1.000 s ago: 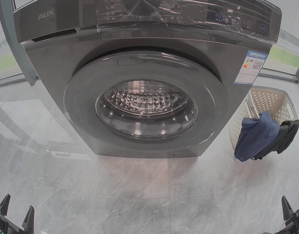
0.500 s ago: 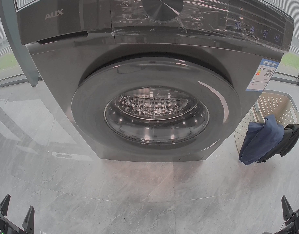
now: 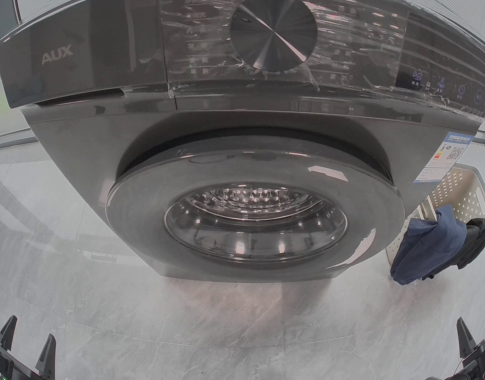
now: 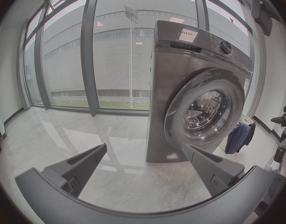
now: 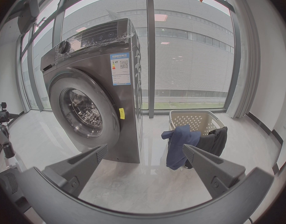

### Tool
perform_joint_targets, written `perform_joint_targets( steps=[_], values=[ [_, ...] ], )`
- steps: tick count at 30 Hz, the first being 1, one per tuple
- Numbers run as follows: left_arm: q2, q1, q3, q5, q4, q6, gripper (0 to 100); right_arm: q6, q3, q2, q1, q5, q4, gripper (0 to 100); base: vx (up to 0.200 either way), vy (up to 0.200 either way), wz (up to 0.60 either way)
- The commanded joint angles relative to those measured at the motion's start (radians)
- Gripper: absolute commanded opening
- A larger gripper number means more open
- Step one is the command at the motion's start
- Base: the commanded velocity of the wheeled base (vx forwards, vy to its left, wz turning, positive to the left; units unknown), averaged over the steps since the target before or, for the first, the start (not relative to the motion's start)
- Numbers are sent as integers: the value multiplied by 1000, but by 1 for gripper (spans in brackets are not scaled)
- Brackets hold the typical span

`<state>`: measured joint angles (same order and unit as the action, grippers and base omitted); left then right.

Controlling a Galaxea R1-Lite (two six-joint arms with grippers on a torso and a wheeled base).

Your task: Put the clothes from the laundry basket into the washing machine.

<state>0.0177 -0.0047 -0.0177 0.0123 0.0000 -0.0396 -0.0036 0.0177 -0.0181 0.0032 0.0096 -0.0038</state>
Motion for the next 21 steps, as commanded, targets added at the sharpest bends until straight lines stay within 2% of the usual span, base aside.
perform_joint_targets(
  steps=[1,5,6,8,10,11,12,14,15,16,20,21],
  values=[
    [-13,0,16,0,0,0,100,-1,-18,18,1,-3,-1,100,0,0,0],
    [-13,0,16,0,0,0,100,2,-7,18,0,0,-24,100,0,0,0],
    [-13,0,16,1,0,0,100,7,42,18,1,0,-58,100,0,0,0],
    [-13,0,16,0,0,0,100,48,183,-56,14,-7,-81,100,0,0,0],
    [-13,0,16,1,0,0,100,82,220,-164,23,3,-48,100,0,0,0],
    [-13,0,16,1,0,0,100,82,220,-164,23,3,-48,100,0,0,0],
    [-13,0,16,1,0,0,100,102,209,-256,27,20,-25,100,0,0,0],
    [-13,0,16,1,0,0,100,103,163,-370,44,59,-41,100,0,0,0],
    [-13,0,16,1,0,0,100,103,163,-370,44,59,-41,100,0,0,0],
    [-13,0,16,1,0,0,100,96,143,-470,67,89,-82,100,0,0,0],
    [-13,0,16,1,0,-2,100,80,145,-594,123,107,-170,100,0,0,0],
    [-13,0,16,1,0,-2,100,73,151,-645,156,109,-212,100,0,0,0]
  ],
)
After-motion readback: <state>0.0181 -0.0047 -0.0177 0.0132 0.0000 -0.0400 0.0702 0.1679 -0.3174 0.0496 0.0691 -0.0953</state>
